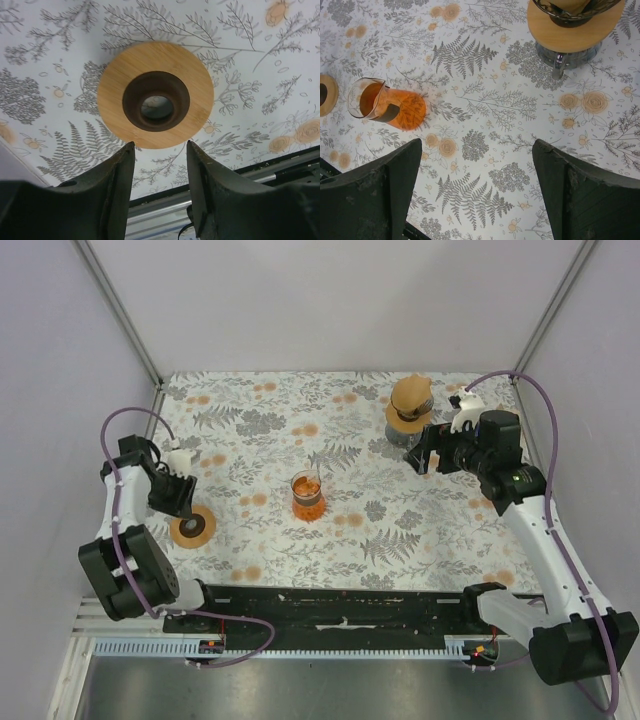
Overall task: Place the coffee filter in the dripper
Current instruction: Pick up the dripper holder from the center of the board.
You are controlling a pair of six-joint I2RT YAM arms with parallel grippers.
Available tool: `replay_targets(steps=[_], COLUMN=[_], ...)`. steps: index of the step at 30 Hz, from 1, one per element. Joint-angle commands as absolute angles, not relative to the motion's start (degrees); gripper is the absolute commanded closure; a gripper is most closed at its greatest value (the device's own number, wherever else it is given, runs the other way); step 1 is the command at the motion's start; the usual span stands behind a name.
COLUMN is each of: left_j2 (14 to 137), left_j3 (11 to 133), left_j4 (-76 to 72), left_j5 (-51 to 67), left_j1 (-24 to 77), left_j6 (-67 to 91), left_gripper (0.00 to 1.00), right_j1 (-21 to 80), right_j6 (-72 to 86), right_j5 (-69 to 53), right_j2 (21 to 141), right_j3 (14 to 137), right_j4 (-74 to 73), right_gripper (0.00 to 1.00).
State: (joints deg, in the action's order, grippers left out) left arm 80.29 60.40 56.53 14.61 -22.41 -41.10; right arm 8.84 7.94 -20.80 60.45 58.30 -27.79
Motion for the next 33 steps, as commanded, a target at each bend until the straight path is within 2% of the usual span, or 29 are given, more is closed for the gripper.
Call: replay_targets(steps=[1,3,5,7,14,25,30,31,33], left_j2=[73.7,73.2,73.5,73.5,74.3,78.2,82.9,83.2,83.0], left_j3=[55.4,52.9,50.4,48.7,43.5,36.1,36.6,36.7,37.1], left_j4=[52.7,50.6,47.5,44.1,36.2,22.5,21.4,21.4,22.6], left_j5=[16.1,13.6,9.9,7.8,7.8,6.1,7.4,7.6,9.2], left_j1=[-22.0,-21.1,-20.3,-20.0,-18.9,-15.3,-14.5,-14.6,-14.6], left_j6=[-45.7,-46.3,-46.0,-45.9,-44.4,-41.6,-39.8,-39.7,-39.3], left_gripper=[0.48,0.5,0.58,0.59,0.51,0.49,0.81,0.95,0.98], right_j1=[9.6,9.6,9.6,9.5,9.6,9.7,10.0,10.2,10.6], right_j6=[8.3,8.2,8.3,8.2,7.7,7.2,7.3,7.4,7.5], right_j5=[-22.0,-22.2,-22.5,-22.4,-20.7,-19.3,-18.8,-18.8,-18.6], right_j2=[58.5,58.9,59.5,59.9,60.3,60.6,59.3,58.9,58.1], right_j3=[58.5,58.6,58.7,58.6,59.0,60.1,61.6,62.0,62.5], right_j4=[-24.4,-23.9,-23.9,-24.0,-24.6,-26.2,-27.9,-28.5,-29.3], right_gripper=[0.02,0.02,0.02,0.02,0.02,0.02,0.02,0.02,0.02])
